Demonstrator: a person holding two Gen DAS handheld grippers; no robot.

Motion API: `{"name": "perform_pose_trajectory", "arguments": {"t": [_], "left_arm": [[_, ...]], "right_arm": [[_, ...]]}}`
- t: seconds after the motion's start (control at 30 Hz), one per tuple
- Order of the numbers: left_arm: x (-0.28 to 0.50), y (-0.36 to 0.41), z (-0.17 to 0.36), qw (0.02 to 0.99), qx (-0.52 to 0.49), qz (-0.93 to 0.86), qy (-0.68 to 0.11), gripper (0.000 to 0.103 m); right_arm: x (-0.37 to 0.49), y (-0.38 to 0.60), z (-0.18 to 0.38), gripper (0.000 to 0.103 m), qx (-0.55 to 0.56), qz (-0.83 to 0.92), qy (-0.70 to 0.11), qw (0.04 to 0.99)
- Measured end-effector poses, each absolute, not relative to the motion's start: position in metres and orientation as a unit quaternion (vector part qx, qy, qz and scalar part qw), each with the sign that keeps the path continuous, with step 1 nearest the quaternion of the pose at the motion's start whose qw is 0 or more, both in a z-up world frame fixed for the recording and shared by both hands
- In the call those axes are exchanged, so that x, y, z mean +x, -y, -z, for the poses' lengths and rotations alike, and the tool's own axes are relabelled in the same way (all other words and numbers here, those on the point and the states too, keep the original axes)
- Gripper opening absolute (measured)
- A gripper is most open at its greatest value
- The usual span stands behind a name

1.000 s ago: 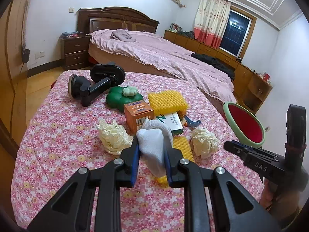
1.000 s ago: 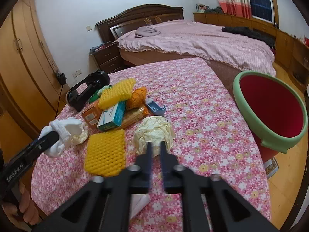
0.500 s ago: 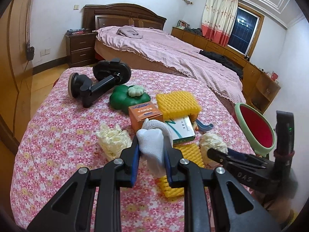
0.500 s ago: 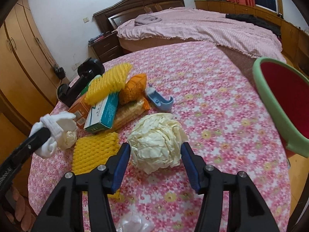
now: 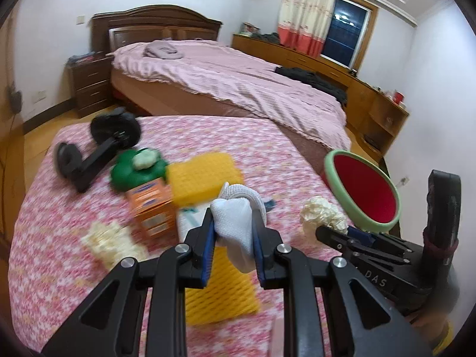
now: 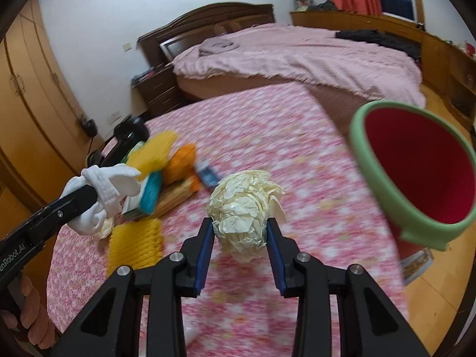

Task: Collect trash
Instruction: 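Carry the sock and paper in both tools over the red bucket, then open both tools to drop sock and paper into the bucket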

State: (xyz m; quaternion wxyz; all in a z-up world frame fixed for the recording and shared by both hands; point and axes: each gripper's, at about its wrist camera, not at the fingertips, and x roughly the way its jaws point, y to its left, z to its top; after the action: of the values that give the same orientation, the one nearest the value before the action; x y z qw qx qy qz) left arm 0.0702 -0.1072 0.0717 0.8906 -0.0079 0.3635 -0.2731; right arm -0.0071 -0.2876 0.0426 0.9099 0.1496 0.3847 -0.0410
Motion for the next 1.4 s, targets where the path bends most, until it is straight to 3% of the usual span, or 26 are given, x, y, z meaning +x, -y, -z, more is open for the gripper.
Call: {"name": "perform_pose_trajectory", "arguments": {"t": [0.5, 1.2, 1.4], "left_arm": [[0.072, 0.23, -0.088, 0.855, 0.045, 0.353, -0.378, 0.023], [0.091, 0.375, -0.035, 0.816, 0.106, 0.38, -0.423, 0.023], [0.091, 0.393, -0.025, 0.812, 0.115, 0.38, -0.429, 0.023]], "right_arm": [[-0.046, 0.397, -0.067, 0.038, 0.15, 0.16, -0.357, 0.908], [-0.059, 0.509, -0.033, 0.039, 0.212, 0.191, -0.358, 0.889], [-0.06, 0.518, -0.031, 0.044, 0.215, 0.185, -0.353, 0.892]]}}
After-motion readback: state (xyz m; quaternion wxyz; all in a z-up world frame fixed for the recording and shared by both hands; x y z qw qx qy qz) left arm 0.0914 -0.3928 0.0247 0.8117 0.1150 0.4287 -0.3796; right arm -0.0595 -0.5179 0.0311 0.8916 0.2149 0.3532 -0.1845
